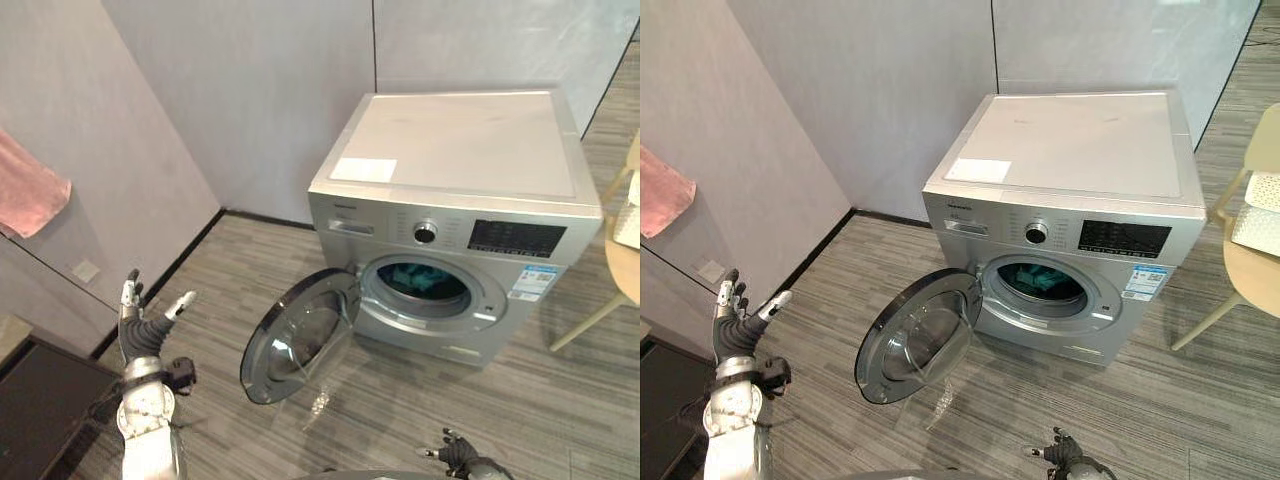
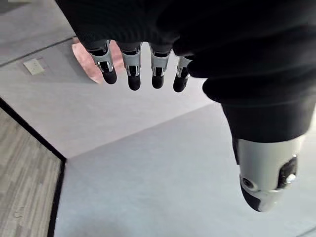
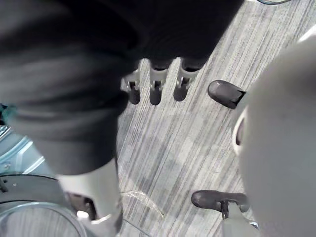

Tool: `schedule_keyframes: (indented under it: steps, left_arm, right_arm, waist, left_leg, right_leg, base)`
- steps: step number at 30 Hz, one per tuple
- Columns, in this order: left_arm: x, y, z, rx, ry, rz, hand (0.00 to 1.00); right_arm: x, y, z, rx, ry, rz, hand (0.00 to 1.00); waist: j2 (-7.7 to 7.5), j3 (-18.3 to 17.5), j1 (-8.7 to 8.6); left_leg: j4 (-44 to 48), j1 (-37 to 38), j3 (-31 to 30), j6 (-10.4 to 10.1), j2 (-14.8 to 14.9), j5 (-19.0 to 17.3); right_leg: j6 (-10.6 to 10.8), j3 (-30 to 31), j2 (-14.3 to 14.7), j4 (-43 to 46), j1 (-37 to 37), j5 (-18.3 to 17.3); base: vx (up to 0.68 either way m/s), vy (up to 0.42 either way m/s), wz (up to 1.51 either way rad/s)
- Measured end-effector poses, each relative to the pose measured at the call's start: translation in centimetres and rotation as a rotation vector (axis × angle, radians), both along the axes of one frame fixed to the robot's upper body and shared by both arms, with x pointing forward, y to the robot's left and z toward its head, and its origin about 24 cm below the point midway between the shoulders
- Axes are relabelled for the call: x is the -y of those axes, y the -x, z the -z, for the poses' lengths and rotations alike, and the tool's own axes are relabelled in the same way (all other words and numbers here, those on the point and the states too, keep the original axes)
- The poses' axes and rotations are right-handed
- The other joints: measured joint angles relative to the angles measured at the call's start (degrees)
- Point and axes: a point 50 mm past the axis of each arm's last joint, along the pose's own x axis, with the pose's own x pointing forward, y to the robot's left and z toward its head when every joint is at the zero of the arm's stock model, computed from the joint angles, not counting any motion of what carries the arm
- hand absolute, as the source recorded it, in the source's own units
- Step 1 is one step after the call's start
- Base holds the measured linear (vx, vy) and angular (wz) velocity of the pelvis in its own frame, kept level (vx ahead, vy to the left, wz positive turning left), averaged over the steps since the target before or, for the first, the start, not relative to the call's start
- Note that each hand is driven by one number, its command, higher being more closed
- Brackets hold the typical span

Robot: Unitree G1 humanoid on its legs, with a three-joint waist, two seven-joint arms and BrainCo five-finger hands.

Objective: Pick up the laundry basket with both hands and put the clothes into the washing machine.

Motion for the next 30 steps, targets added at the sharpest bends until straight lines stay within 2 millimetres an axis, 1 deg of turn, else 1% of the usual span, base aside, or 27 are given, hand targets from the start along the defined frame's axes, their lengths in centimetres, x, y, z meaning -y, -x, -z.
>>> schedule_keyframes:
  steps: [1, 2, 4, 5, 6, 7, 8, 10, 12, 13, 14, 15, 17, 19, 20, 21, 22, 23, 24, 26, 29, 30]
  left_arm:
    - [-0.8, -0.4, 0.3, -0.018, 0.004, -0.028, 0.00]
    - [-3.0, -1.2, 0.7, -0.068, 0.011, -0.114, 0.00]
    - [-4.4, -1.4, 0.6, -0.093, 0.004, -0.167, 0.00]
    - [-5.5, -1.5, 0.5, -0.105, 0.002, -0.209, 0.00]
    - [-6.6, -1.7, 0.2, -0.111, 0.007, -0.243, 0.00]
    - [-7.2, -1.8, 0.1, -0.115, 0.011, -0.259, 0.00]
    - [-8.2, -2.1, -0.2, -0.125, 0.012, -0.280, 0.00]
    - [-10.3, -2.0, -0.3, -0.152, 0.049, -0.336, 0.00]
    - [-11.5, -1.9, -0.2, -0.180, 0.078, -0.365, 0.00]
    - [-12.0, -2.6, -0.3, -0.172, 0.126, -0.371, 0.00]
    - [-12.1, -3.0, -0.5, -0.165, 0.148, -0.373, 0.00]
    - [-12.1, -4.4, -1.4, -0.129, 0.190, -0.346, 0.00]
    - [-11.8, -6.0, -2.7, -0.088, 0.201, -0.300, 0.00]
    - [-11.3, -8.0, -5.0, -0.014, 0.197, -0.240, 0.00]
    - [-11.0, -8.7, -5.7, 0.011, 0.192, -0.223, 0.00]
    - [-10.5, -9.7, -6.8, 0.044, 0.180, -0.193, 0.00]
    - [-9.5, -11.1, -8.5, 0.096, 0.173, -0.148, 0.00]
    - [-9.2, -11.6, -9.0, 0.112, 0.174, -0.133, 0.00]
    - [-8.7, -12.3, -9.8, 0.136, 0.165, -0.108, 0.00]
    - [-8.2, -13.0, -10.9, 0.182, 0.183, -0.086, 0.00]
    - [-7.8, -13.9, -12.6, 0.257, 0.238, -0.068, 0.00]
    - [-7.9, -13.9, -12.6, 0.257, 0.237, -0.067, 0.00]
  right_arm:
    - [0.0, -0.2, -0.1, 0.006, 0.002, -0.009, 0.00]
    - [-0.2, -0.8, -0.3, 0.027, 0.009, -0.044, 0.00]
    - [-0.3, -1.4, -0.6, 0.050, 0.010, -0.053, 0.00]
    - [-0.2, -1.8, -0.8, 0.072, 0.014, -0.056, 0.00]
    - [-0.1, -2.2, -1.1, 0.090, 0.018, -0.058, 0.00]
    - [-0.1, -2.4, -1.2, 0.096, 0.020, -0.059, 0.00]
    - [0.0, -2.6, -1.3, 0.106, 0.022, -0.060, 0.00]
    - [-0.1, -2.9, -1.5, 0.121, 0.022, -0.063, 0.00]
    - [0.1, -3.3, -1.7, 0.139, 0.026, -0.065, 0.00]
    - [0.1, -3.9, -2.0, 0.160, 0.029, -0.067, 0.00]
    - [0.1, -4.3, -2.2, 0.175, 0.030, -0.070, 0.00]
    - [-0.1, -5.3, -2.8, 0.220, 0.027, -0.076, 0.00]
    - [-0.3, -6.1, -3.4, 0.270, 0.018, -0.077, 0.00]
    - [-0.6, -7.3, -4.4, 0.345, 0.003, -0.076, 0.00]
    - [-0.7, -7.5, -4.6, 0.362, 0.000, -0.074, 0.00]
    - [-0.7, -7.7, -4.8, 0.382, -0.005, -0.072, 0.00]
    - [-1.0, -8.0, -5.1, 0.406, -0.016, -0.070, 0.00]
    - [-1.1, -8.0, -5.1, 0.411, -0.020, -0.070, 0.00]
    - [-1.2, -8.1, -5.3, 0.423, -0.023, -0.077, 0.00]
    - [-1.4, -8.4, -5.7, 0.452, -0.026, -0.081, 0.00]
    - [-1.8, -8.8, -6.4, 0.500, -0.035, -0.084, 0.00]
    - [-1.8, -8.8, -6.4, 0.501, -0.035, -0.087, 0.00]
  waist:
    - [-0.14, 0.05, -0.06]
    - [-0.66, 0.41, -0.41]
    - [-1.25, 0.89, -1.32]
    - [-1.65, 1.32, -1.58]
    - [-2.02, 2.08, -1.55]
    - [-2.38, 2.67, -1.60]
    - [-3.12, 4.24, -1.63]
    - [-4.64, 6.84, -1.62]
    - [-5.63, 8.37, -1.66]
    - [-6.37, 9.93, -1.61]
    - [-6.60, 10.67, -1.68]
    - [-7.40, 12.07, -1.94]
    - [-8.35, 13.30, -2.32]
    - [-9.96, 15.20, -2.88]
    - [-10.27, 15.81, -3.08]
    - [-10.77, 16.60, -3.12]
    - [-11.41, 17.67, -3.14]
    - [-11.64, 17.94, -3.22]
    - [-12.02, 19.04, -3.32]
    - [-12.38, 20.42, -3.38]
    - [-12.76, 21.42, -2.87]
    - [-12.76, 21.42, -2.83]
  left_leg:
    - [-0.07, -0.12, -0.01, -0.17, 0.19, 0.13]
    - [-1.09, -0.23, -0.05, -0.87, 0.81, 0.65]
    - [-1.10, -0.91, -0.18, -1.22, 1.05, 0.91]
    - [-1.10, -1.91, -0.06, -1.64, 1.36, 1.21]
    - [-1.09, -3.04, 0.14, -2.00, 1.92, 1.49]
    - [-1.08, -3.72, 0.15, -2.14, 2.09, 1.72]
    - [-1.07, -4.74, 0.47, -2.45, 2.84, 2.21]
    - [-1.02, -6.22, 1.29, -2.77, 3.90, 2.79]
    - [-0.81, -8.09, 2.31, -3.04, 4.71, 3.32]
    - [-0.41, -9.27, 2.70, -3.12, 5.06, 3.90]
    - [-0.01, -9.92, 2.75, -3.13, 5.23, 3.90]
    - [0.82, -11.77, 2.96, -3.13, 5.64, 3.90]
    - [1.29, -13.21, 3.22, -3.17, 5.96, 3.93]
    - [2.26, -15.40, 4.02, -3.20, 6.21, 3.93]
    - [2.48, -15.94, 4.04, -3.20, 6.25, 3.93]
    - [2.87, -16.93, 4.13, -3.20, 6.41, 3.93]
    - [3.44, -18.61, 4.18, -3.20, 6.92, 3.93]
    - [3.62, -19.19, 4.18, -3.20, 6.94, 3.94]
    - [4.02, -19.69, 4.21, -3.24, 7.03, 3.91]
    - [4.41, -20.39, 4.32, -3.29, 7.42, 3.85]
    - [4.79, -22.27, 4.66, -3.31, 7.97, 3.86]
    - [4.79, -22.29, 4.77, -3.32, 8.01, 3.85]
  right_leg:
    - [-0.09, -0.01, 0.31, -0.42, -0.01, 0.19]
    - [-0.62, -0.06, 1.18, -0.93, -0.55, 0.56]
    - [-1.01, -0.13, 1.73, -1.62, -0.82, 0.83]
    - [-1.34, -0.04, 2.22, -1.71, -1.91, 0.93]
    - [-1.45, 0.13, 2.73, -1.71, -3.23, 0.94]
    - [-1.53, 0.14, 2.99, -1.71, -3.83, 0.99]
    - [-1.81, 0.28, 3.64, -1.71, -4.91, 1.18]
    - [-2.79, 1.53, 4.73, -1.70, -6.95, 1.79]
    - [-3.74, 2.54, 5.50, -1.65, -9.35, 2.46]
    - [-3.98, 3.10, 5.73, -1.10, -10.96, 2.61]
    - [-4.10, 3.23, 5.86, -0.90, -11.61, 2.63]
    - [-4.63, 3.51, 6.06, -0.33, -13.46, 2.73]
    - [-4.86, 3.88, 6.23, 0.11, -15.05, 2.78]
    - [-5.25, 4.86, 6.17, 0.95, -17.64, 2.88]
    - [-5.36, 4.89, 6.09, 1.02, -18.16, 2.97]
    - [-5.43, 5.06, 5.95, 1.43, -19.27, 3.01]
    - [-5.54, 5.15, 5.88, 1.87, -20.85, 3.08]
    - [-5.58, 5.14, 5.92, 1.89, -21.33, 3.11]
    - [-5.60, 5.13, 5.98, 1.90, -21.61, 3.12]
    - [-5.61, 5.14, 6.10, 1.95, -22.21, 3.13]
    - [-6.02, 5.33, 6.54, 2.09, -24.14, 3.30]
    - [-6.09, 5.35, 6.56, 2.09, -24.19, 3.25]
  base:
    - [-0.09, -0.063, -0.10]
    - [-0.09, -0.063, -0.07]
    - [-0.07, -0.036, -0.04]
    - [-0.08, -0.038, -0.09]
    - [-0.08, -0.038, -0.10]
    - [-0.08, -0.043, -0.07]
    - [-0.05, -0.035, -0.06]
    - [-0.05, -0.049, -0.21]
    - [-0.01, -0.057, -0.30]
    - [0.00, -0.042, -0.26]
    - [-0.02, -0.039, -0.20]
    - [-0.03, -0.027, -0.12]
    - [-0.02, -0.015, -0.14]
    - [-0.02, 0.006, -0.18]
    - [-0.02, 0.016, -0.10]
    - [-0.03, 0.015, -0.07]
    - [-0.03, 0.013, -0.06]
    - [-0.02, 0.016, -0.03]
    - [0.00, 0.000, 0.00]
    - [-0.01, 0.002, -0.02]
    - [0.02, 0.008, -0.07]
    - [0.03, 0.013, -0.05]
